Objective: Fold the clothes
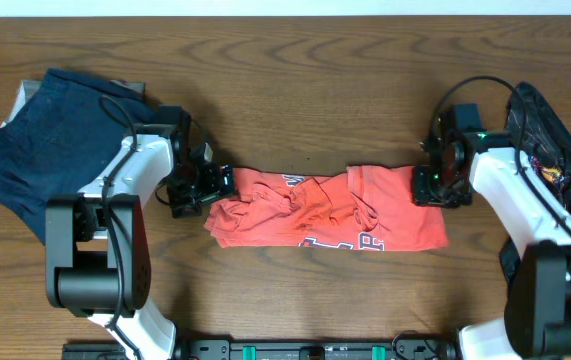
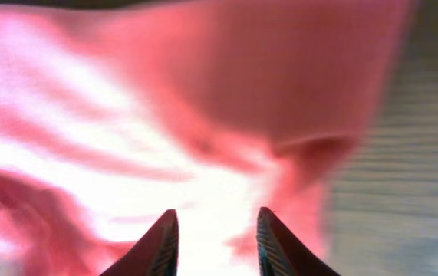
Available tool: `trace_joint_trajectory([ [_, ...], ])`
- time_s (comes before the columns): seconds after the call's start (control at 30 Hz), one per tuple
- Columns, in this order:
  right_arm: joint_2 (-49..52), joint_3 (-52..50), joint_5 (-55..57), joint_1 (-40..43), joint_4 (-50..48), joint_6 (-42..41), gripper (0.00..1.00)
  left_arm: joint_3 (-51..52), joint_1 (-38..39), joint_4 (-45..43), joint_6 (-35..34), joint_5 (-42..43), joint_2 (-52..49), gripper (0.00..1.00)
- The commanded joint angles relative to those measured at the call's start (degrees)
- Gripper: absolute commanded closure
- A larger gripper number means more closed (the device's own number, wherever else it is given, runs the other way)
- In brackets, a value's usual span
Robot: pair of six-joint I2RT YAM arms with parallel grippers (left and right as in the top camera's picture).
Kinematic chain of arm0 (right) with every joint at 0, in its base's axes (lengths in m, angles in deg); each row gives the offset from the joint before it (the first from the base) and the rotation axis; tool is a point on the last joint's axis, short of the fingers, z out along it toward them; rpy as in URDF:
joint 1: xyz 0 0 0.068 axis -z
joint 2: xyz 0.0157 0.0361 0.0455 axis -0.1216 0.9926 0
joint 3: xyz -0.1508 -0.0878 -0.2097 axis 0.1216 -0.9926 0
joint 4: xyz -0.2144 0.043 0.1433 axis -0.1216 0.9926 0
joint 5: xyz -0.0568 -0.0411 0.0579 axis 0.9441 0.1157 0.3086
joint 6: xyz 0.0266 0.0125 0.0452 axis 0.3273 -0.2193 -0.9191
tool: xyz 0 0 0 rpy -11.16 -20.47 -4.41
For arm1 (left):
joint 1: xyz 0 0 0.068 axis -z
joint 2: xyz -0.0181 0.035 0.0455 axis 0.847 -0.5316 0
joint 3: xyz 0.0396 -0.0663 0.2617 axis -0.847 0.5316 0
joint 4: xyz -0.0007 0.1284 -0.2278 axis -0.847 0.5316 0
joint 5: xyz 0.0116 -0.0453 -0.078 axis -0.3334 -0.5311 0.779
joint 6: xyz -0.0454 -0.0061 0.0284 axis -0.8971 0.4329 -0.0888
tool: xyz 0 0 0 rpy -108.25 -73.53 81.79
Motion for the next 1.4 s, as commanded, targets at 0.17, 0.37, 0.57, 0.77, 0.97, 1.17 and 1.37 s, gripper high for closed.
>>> trace_joint_trajectory([
  [0.17, -2.0, -1.7, -7.3, -12.3, -0.6, 2.9, 0.63, 0.8, 1.3, -1.8, 0.1, 1.2, 1.3, 0.07],
  [0.37, -2.0, -7.8, -2.1, -19.1, -6.7, 0.7, 0.60, 0.8, 1.3, -1.8, 0.1, 1.2, 1.3, 0.07],
  [0.57, -2.0, -11.3, 4.1, -21.4, -9.2, -5.3, 0.99, 0.8, 1.3, -1.8, 0.1, 1.2, 1.3, 0.07],
  [0.77, -3.7, -11.0, -6.4, -21.8, -8.6, 1.0, 0.99, 0.8, 1.3, -1.9, 0.1, 1.2, 1.3, 0.07],
  [0.97, -7.8, -11.0, -14.1, -22.5, -8.5, 6.3, 0.99, 0.8, 1.3, -2.3, 0.1, 1.2, 1.3, 0.07],
  [1.17, -6.9, -11.1, -13.9, -22.6, -8.5, 6.5, 0.93, 0.8, 1.4, -2.3, 0.1, 1.2, 1.3, 0.07],
  [1.37, -4.0, -11.1, -10.4, -22.5, -5.6, 6.5, 0.65, 0.8, 1.3, -2.2, 0.1, 1.1, 1.3, 0.07],
])
